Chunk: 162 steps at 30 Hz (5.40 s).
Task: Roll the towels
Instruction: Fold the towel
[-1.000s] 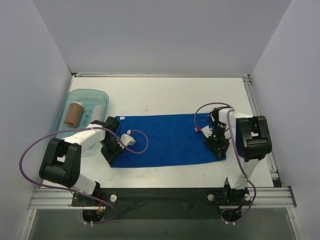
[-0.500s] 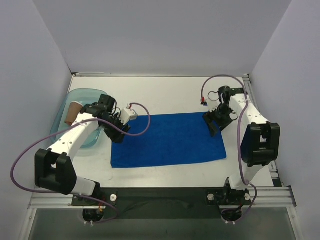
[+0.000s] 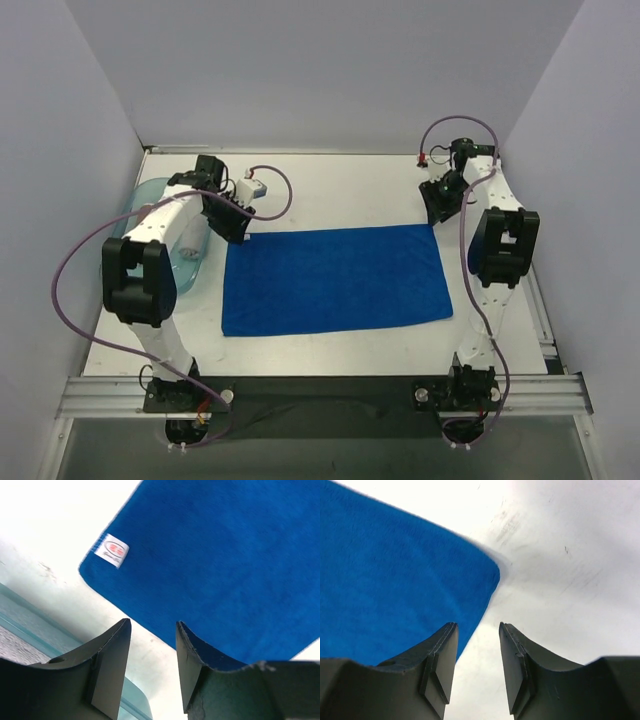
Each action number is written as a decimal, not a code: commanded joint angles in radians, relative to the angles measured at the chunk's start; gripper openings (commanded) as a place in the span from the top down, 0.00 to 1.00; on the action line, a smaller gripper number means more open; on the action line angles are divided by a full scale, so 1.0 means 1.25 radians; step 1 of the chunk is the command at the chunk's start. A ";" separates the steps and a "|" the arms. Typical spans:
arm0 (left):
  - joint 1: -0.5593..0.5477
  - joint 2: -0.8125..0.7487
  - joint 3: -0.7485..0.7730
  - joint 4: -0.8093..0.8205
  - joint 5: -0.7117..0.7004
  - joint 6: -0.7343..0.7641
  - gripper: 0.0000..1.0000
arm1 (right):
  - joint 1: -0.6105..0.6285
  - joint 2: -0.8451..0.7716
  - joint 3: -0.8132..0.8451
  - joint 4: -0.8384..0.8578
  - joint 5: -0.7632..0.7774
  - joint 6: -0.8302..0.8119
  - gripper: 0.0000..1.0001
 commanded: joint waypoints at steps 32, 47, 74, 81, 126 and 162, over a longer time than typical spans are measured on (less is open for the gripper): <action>0.038 0.241 0.199 0.034 -0.024 0.023 0.44 | 0.013 0.188 0.136 -0.004 0.024 0.006 1.00; 0.038 0.295 0.223 0.032 -0.080 0.053 0.55 | 0.011 0.175 0.125 -0.004 0.029 -0.003 1.00; 0.038 0.338 0.322 0.002 -0.035 0.019 1.00 | -0.012 0.156 0.154 0.001 0.016 -0.004 1.00; 0.049 0.323 0.363 0.002 -0.010 0.007 1.00 | -0.021 0.137 0.185 0.009 0.000 0.000 1.00; 0.010 0.141 -0.093 -0.027 -0.032 0.048 1.00 | -0.041 -0.016 -0.269 -0.023 0.027 -0.117 1.00; 0.021 0.048 -0.151 -0.107 -0.024 0.075 1.00 | -0.028 -0.096 -0.350 -0.068 0.053 -0.127 1.00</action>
